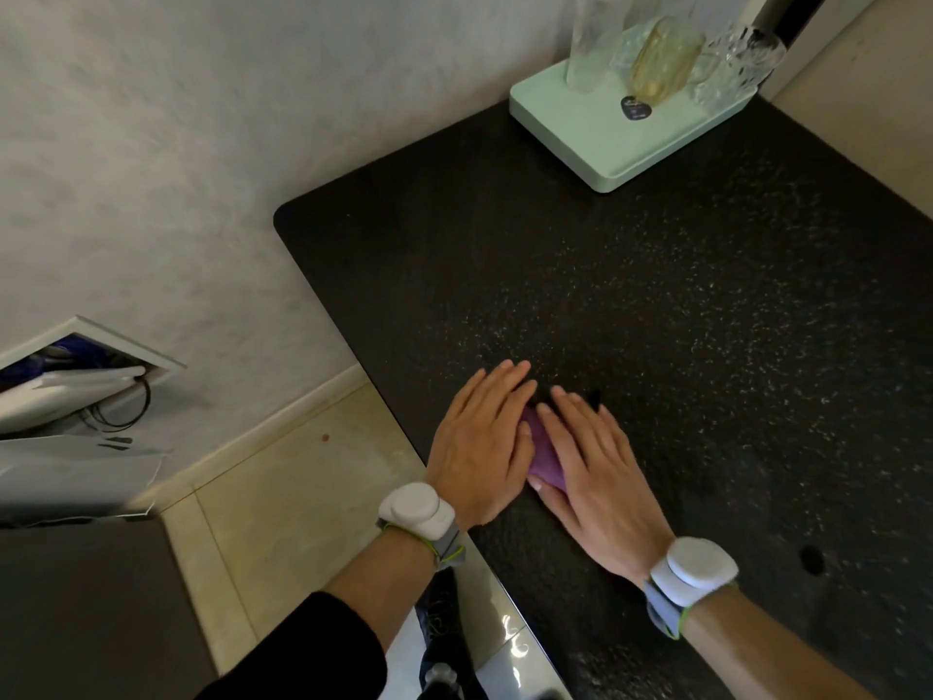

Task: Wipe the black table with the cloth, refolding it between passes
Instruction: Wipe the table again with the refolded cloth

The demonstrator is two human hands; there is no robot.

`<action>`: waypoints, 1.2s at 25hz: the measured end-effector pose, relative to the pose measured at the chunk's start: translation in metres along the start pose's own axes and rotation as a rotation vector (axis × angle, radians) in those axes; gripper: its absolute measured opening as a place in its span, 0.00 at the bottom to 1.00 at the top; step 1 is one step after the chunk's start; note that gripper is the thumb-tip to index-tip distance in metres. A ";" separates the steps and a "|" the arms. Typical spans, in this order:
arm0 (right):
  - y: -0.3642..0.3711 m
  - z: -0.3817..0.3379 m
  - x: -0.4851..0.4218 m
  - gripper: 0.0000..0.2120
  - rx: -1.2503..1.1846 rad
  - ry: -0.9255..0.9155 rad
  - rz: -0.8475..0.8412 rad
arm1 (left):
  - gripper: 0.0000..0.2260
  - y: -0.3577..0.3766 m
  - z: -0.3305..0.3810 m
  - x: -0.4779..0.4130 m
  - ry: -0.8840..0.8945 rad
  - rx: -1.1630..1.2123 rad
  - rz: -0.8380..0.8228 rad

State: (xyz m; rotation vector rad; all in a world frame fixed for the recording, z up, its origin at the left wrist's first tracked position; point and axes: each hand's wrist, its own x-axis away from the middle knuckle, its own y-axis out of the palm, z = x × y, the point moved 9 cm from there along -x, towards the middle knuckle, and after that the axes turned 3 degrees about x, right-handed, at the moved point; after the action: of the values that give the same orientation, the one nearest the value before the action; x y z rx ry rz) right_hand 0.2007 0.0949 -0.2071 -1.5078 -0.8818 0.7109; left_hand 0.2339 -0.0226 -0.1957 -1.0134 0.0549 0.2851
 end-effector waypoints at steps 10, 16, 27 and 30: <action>0.001 0.005 -0.094 0.35 0.020 0.023 -0.025 | 0.22 -0.013 -0.057 -0.054 -0.021 -0.133 -0.015; 0.000 -0.011 -0.175 0.35 -0.002 -0.062 -0.009 | 0.22 -0.040 -0.121 -0.087 -0.094 -0.121 0.048; 0.001 -0.038 -0.302 0.34 -0.022 -0.171 0.025 | 0.28 -0.088 -0.216 -0.142 -0.247 -0.138 0.092; 0.001 -0.047 -0.329 0.33 -0.029 -0.209 0.029 | 0.29 -0.096 -0.241 -0.151 -0.284 -0.131 0.097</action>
State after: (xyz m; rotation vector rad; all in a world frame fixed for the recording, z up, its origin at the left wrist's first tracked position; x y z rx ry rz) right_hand 0.0662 -0.2090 -0.2188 -1.4924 -1.0323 0.8927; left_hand 0.1344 -0.3047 -0.2170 -1.0928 -0.1745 0.5245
